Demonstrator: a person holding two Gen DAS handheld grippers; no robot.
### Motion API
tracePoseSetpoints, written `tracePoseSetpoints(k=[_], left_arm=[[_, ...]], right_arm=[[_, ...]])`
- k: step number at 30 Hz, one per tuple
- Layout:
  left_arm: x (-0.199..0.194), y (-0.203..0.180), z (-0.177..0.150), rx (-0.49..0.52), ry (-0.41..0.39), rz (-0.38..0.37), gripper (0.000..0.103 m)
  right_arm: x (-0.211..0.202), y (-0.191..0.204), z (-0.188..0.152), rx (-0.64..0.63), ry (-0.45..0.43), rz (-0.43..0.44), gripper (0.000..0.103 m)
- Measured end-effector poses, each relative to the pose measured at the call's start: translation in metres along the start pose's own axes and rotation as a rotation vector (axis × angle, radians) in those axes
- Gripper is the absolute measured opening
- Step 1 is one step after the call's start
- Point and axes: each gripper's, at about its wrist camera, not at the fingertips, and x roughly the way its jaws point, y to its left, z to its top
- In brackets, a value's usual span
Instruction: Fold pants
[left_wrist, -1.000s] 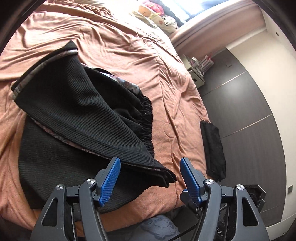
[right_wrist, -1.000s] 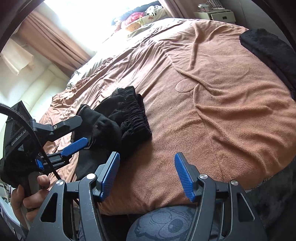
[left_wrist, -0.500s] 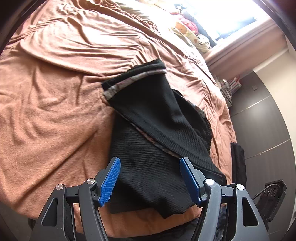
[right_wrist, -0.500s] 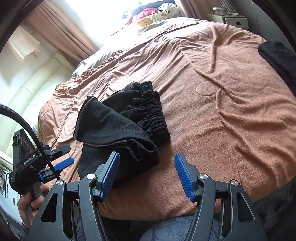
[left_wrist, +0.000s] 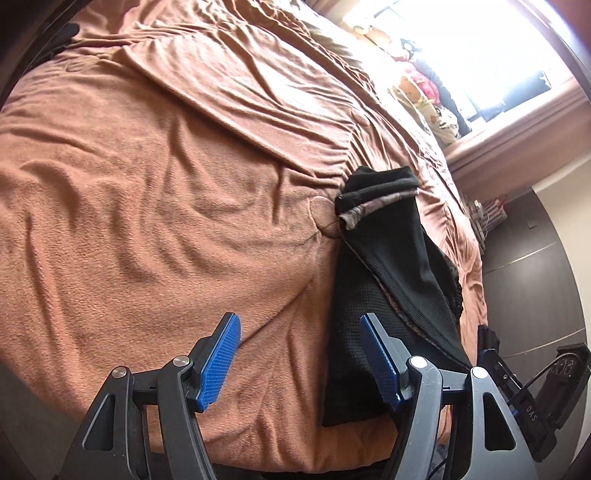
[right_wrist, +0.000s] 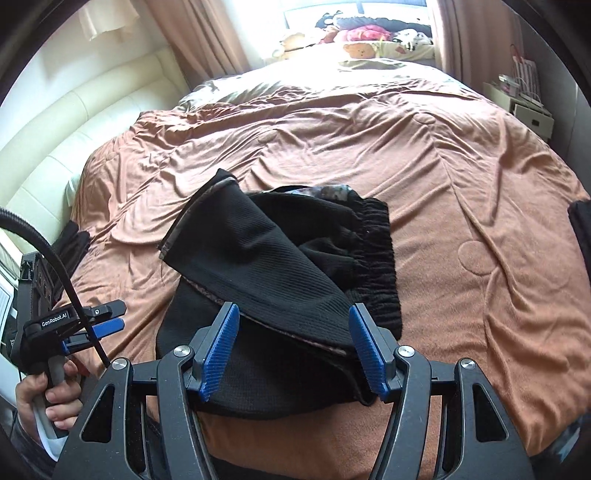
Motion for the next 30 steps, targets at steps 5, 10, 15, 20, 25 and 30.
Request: tracePoseSetpoints(k=[5,10,15,20,25,30], left_arm=[[-0.013,0.022,0.008,-0.04,-0.033,0.023,0.069],[-0.028,0.043,0.014,-0.073,-0.068,0.041,0.069],[-0.036,0.065,0.017,-0.111,-0.091,0.053,0.069],[-0.039,0.077,0.019,-0.13,-0.1,0.059,0.069],[-0.039,0.087,0.022,-0.157,-0.105,0.055,0.069],[-0.04,0.094,0.024,-0.175,-0.113,0.06,0.069]], right_arm=[[0.026,0.027,0.011,-0.076,0.032,0.02,0.061],[0.062,0.053,0.02,-0.14,0.08,0.003,0.061],[0.094,0.085,0.028,-0.224,0.115,-0.022,0.061],[0.12,0.111,0.034,-0.291,0.14,-0.054,0.061],[0.147,0.128,0.038,-0.33,0.176,-0.078,0.061],[0.162,0.143,0.041,-0.386,0.195,-0.114,0.061]])
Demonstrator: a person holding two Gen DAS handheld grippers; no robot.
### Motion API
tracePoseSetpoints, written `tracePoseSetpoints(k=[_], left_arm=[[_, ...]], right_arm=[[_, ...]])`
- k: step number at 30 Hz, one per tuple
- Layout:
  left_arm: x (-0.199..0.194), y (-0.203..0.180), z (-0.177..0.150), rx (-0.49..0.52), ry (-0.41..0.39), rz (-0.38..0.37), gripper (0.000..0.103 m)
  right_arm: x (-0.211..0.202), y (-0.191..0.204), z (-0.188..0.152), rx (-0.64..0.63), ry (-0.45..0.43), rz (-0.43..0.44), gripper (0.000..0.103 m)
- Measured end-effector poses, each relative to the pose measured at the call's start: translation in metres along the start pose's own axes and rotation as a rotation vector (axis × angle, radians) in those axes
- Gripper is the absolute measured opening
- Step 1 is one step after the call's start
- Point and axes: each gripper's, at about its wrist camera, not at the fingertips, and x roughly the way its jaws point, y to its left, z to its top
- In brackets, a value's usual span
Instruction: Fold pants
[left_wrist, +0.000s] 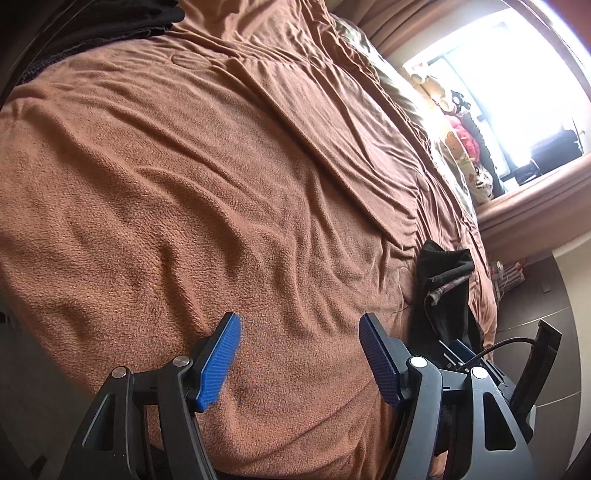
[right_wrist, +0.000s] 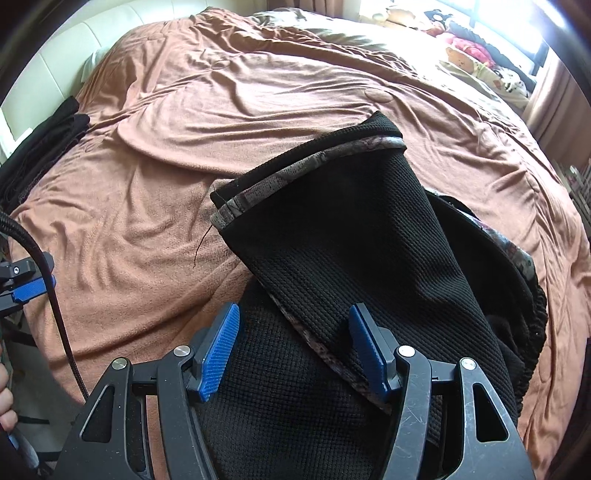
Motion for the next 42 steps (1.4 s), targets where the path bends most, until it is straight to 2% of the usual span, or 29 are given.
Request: tracePoseSetpoints(k=[10,14,17,19,24,29,38,42], left_arm=[[0.0,0.007,0.002,-0.019,-0.004,0.004,0.069],[-0.003,0.009,0.001,-0.02,-0.007,0.007,0.069],[-0.005,0.009,0.001,-0.021,-0.009,0.012,0.069],[-0.006,0.009,0.002,-0.021,-0.012,0.014,0.069],[-0.008,0.008,0.001,-0.02,-0.014,0.02,0.069],[-0.007,-0.002,0.001,0.004,-0.018,0.02,0.069],[0.007,-0.03,-0.004,0.05,-0.001,0.014,0.069],[0.015,-0.043,-0.007,0.07,0.015,0.017,0.069]], right_arm=[[0.019,0.019,0.022,-0.1,0.041,-0.054,0.061],[0.037,0.038,0.025,-0.221,0.076,-0.161,0.061],[0.047,0.042,0.028,-0.241,0.078,-0.216,0.06],[0.05,0.039,0.031,-0.217,0.069,-0.215,0.052],[0.039,0.028,0.032,-0.169,0.035,-0.156,0.016],[0.006,0.001,0.025,-0.098,-0.037,-0.062,0.011],[-0.033,-0.085,0.021,0.166,-0.097,0.186,0.01],[-0.04,-0.113,0.015,0.219,-0.118,0.23,0.007]])
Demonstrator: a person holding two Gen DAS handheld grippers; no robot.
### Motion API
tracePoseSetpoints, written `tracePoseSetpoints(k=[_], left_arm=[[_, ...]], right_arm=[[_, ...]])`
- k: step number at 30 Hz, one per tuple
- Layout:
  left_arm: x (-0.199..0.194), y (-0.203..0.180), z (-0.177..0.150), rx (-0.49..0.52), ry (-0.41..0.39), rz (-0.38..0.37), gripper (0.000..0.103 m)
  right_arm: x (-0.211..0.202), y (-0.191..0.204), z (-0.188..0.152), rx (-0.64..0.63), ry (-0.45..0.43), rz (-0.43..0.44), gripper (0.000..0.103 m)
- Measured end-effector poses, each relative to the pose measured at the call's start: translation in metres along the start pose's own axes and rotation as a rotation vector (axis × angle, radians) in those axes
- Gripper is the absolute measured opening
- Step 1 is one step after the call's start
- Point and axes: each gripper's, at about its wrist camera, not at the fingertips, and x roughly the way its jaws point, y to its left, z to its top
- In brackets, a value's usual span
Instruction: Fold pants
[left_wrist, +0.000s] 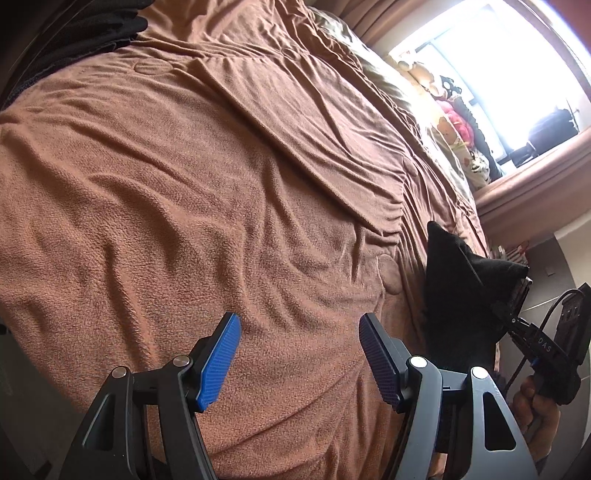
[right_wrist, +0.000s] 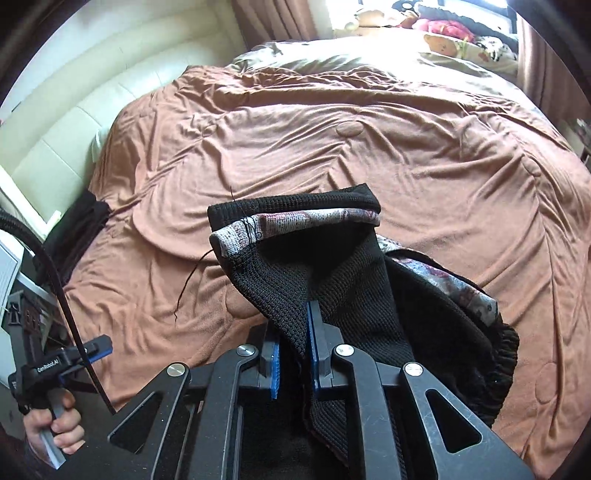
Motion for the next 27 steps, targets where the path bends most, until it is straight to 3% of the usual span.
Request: tracePoseSetpoints(k=[4,11,20,27], left_arm=[[0.004,-0.011,-0.001,0.021,0.004,0.003,0.069],[0.008,-0.019,-0.002,0.039,0.006,0.016,0.069],[0.014,-0.025,-0.006,0.053,0.018,0.029,0.069],[0.012,-0.029,-0.008,0.06,0.012,0.043,0.069]], right_arm=[[-0.012,-0.014,-0.001,0.033,-0.031,0.045,0.005],[-0.021,-0.031,0.0,0.047,-0.068,0.015,0.004],[-0.042,-0.083,0.006,0.14,-0.103,-0.057,0.004],[-0.04,-0.107,0.0,0.208,-0.093,-0.083,0.004]])
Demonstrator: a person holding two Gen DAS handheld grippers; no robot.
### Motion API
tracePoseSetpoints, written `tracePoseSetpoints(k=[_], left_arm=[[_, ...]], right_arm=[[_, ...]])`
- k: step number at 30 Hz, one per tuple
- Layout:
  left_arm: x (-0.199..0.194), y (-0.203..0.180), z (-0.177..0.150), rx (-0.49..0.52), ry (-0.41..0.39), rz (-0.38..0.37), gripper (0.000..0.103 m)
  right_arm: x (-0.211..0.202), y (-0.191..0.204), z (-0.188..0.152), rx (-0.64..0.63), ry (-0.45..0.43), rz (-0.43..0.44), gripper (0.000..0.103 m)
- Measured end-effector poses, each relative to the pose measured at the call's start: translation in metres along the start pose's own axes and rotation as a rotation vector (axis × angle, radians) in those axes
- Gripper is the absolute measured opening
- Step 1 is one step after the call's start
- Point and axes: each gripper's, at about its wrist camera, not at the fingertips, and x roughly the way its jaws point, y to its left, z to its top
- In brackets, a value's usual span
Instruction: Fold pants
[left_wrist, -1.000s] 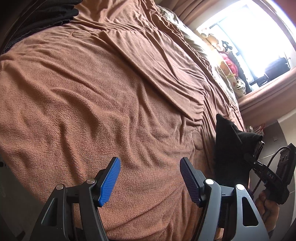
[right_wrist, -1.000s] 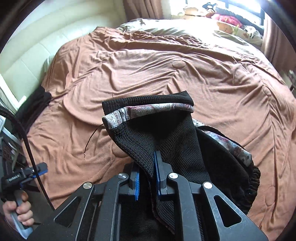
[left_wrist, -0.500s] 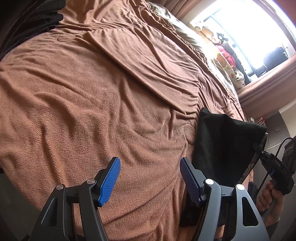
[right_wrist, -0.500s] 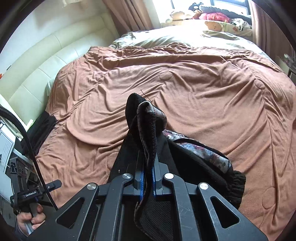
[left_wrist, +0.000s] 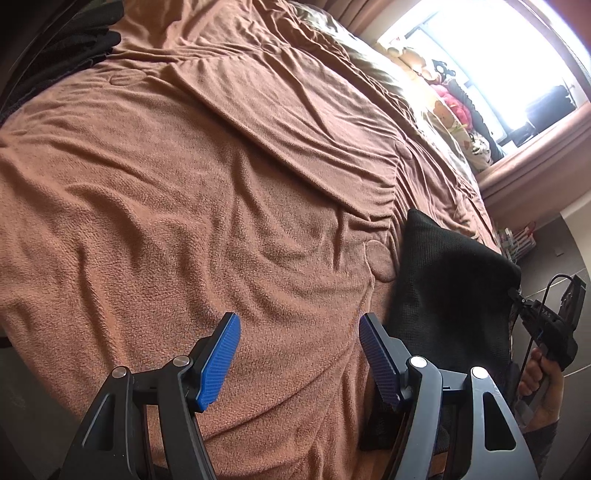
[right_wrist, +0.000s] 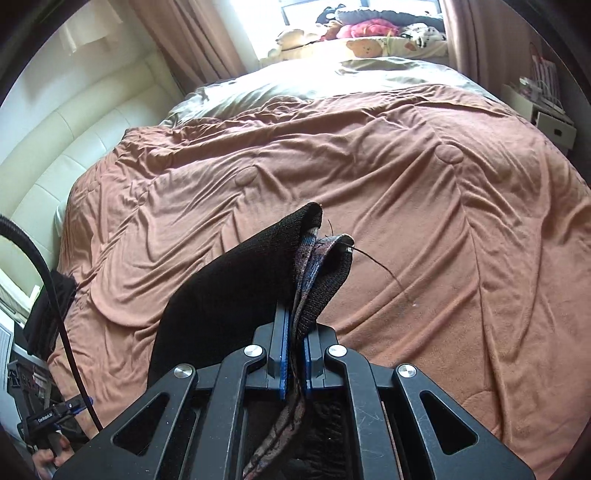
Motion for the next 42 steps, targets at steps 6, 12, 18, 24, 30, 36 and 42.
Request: tracePoseSetpoints(k=[6,12,18,24,30,36,42], left_arm=[[0.006,-0.009,-0.006,0.023,0.022,-0.006,0.069],[0.014,-0.02,-0.014,0.045,0.052,-0.022,0.069],[0.019,-0.031,-0.025,0.071,0.084,-0.046,0.069],[0.024,-0.041,-0.037,0.106,0.117,-0.061,0.069],[0.027,-0.048,-0.051,0.138,0.15,-0.059,0.069],[0.035,-0.051,-0.064,0.156,0.19,-0.049,0.069],[0.036,-0.056,-0.071,0.178,0.19,-0.033,0.069]], right_arm=[[0.003,-0.016,-0.01,0.076,0.036,0.025,0.01],[-0.016,-0.018,-0.035,0.067,0.05,0.093,0.044],[-0.036,-0.03,-0.062,0.06,0.061,0.131,0.044],[-0.052,-0.026,-0.089,-0.01,0.073,0.152,0.044],[-0.069,-0.024,-0.108,-0.084,0.071,0.142,0.058],[-0.07,-0.015,-0.123,-0.156,0.099,0.083,0.062],[-0.069,0.002,-0.135,-0.229,0.115,0.077,0.063]])
